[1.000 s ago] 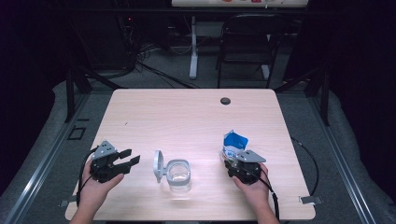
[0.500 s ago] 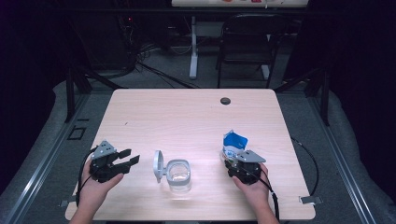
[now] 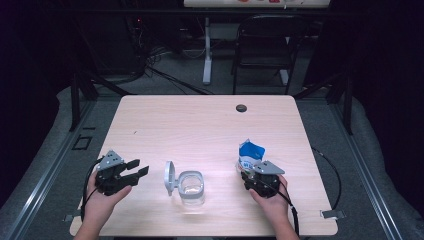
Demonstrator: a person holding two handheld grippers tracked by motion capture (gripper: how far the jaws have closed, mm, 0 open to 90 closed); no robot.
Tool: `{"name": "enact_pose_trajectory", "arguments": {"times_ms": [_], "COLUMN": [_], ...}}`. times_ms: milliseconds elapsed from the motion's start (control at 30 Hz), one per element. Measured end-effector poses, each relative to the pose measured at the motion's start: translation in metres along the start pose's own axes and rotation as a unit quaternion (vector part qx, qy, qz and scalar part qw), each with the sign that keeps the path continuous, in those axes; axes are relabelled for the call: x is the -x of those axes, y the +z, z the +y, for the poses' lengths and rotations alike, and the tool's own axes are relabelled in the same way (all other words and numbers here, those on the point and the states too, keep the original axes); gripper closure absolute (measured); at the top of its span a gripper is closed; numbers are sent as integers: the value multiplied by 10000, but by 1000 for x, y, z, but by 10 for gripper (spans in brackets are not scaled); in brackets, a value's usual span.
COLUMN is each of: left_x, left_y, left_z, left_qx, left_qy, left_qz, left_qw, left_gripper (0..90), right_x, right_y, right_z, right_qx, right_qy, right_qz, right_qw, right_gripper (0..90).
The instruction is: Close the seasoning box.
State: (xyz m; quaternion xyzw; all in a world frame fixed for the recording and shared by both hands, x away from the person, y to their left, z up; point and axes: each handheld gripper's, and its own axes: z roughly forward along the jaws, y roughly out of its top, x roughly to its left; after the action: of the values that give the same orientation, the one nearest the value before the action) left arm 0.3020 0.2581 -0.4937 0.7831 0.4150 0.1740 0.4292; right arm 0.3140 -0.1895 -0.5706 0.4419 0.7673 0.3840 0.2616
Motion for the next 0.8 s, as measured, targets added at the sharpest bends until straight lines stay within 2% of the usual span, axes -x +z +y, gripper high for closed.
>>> {"name": "enact_pose_trajectory", "arguments": {"times_ms": [467,600,800], "left_x": [0,0,-1], "left_y": [0,0,0], "left_z": [0,0,0], "left_qx": [-2,-8,-21], "left_qy": [-2,-6,-11], "left_qz": [-3,-6,-3], "left_qw": [10000,10000,10000], "left_gripper": [533,533,533], "right_x": [-1,-1,-1], "right_y": [-2,-2,-3], "right_z": [1,1,1], "right_qx": [46,142,121], "right_qy": [1,111,75], "right_qz": [9,32,9], "right_qw": [10000,9998,9999], "right_gripper": [470,470,470]}}
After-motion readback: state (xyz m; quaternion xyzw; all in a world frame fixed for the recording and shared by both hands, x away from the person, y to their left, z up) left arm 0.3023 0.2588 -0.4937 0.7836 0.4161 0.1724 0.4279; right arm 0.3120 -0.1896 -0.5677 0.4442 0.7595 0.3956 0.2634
